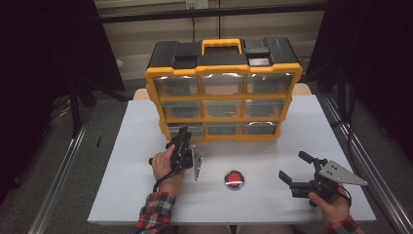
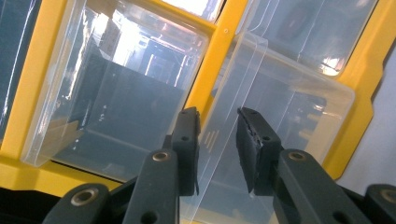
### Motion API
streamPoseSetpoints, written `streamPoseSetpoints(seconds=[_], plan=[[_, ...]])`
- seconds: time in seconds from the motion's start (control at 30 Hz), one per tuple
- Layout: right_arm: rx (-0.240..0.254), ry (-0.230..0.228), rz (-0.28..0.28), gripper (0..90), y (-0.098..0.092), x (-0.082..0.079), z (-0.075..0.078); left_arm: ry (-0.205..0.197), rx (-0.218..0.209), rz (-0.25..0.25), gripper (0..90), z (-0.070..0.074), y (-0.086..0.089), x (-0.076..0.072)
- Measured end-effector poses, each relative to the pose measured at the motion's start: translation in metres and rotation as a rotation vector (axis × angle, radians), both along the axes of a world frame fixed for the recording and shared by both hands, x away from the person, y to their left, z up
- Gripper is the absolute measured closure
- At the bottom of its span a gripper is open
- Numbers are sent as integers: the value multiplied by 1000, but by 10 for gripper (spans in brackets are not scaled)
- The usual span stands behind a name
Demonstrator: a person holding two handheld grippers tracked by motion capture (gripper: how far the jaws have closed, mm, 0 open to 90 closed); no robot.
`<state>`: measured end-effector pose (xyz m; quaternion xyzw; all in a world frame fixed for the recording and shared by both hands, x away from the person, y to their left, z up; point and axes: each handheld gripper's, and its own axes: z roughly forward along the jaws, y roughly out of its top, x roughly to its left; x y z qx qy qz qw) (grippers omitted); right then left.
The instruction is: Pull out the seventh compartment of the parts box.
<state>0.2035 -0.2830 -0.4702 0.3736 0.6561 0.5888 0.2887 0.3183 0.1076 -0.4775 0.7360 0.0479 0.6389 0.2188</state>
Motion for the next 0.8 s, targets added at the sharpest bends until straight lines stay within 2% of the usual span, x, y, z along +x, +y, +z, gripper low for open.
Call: streamPoseSetpoints(seconds=[0.1,0.17,0.23,0.3,0.33,0.4,0.47,0.53,0.6,0.67,0.7,0.73,0.77,0.8], plan=[[-1,1,1,14,0,0,0,3,4,3,701,1,1,-1],[0,1,1,14,0,0,0,4,-30,-14,702,-1,1,0],[0,0,2,14,0,0,0,-10,-20,-25,701,0,1,0],[0,0,1,14,0,0,0,17,-30,-23,700,-1,2,-1],[0,2,1,14,0,0,0,11,-14,-6,699,0,2,-2],[1,1,1,14,0,0,0,13,-8,-13,699,1,2,-3],[-2,1,1,13,0,0,0,19,-32,-19,698,0,1,-2],[0,1,1,13,0,0,0,17,-28,-17,698,0,1,-3],[0,2,1,14,0,0,0,20,-42,-23,698,-1,1,-2],[0,0,2,13,0,0,0,17,-35,-18,697,0,2,-3],[1,2,1,13,0,0,0,23,-12,-7,697,2,2,-4],[1,1,1,14,0,0,0,14,-49,-15,697,-1,1,-3],[1,1,1,14,0,0,0,2,-30,-24,697,1,1,-3],[1,2,1,14,0,0,0,19,-42,-15,697,0,2,-5]])
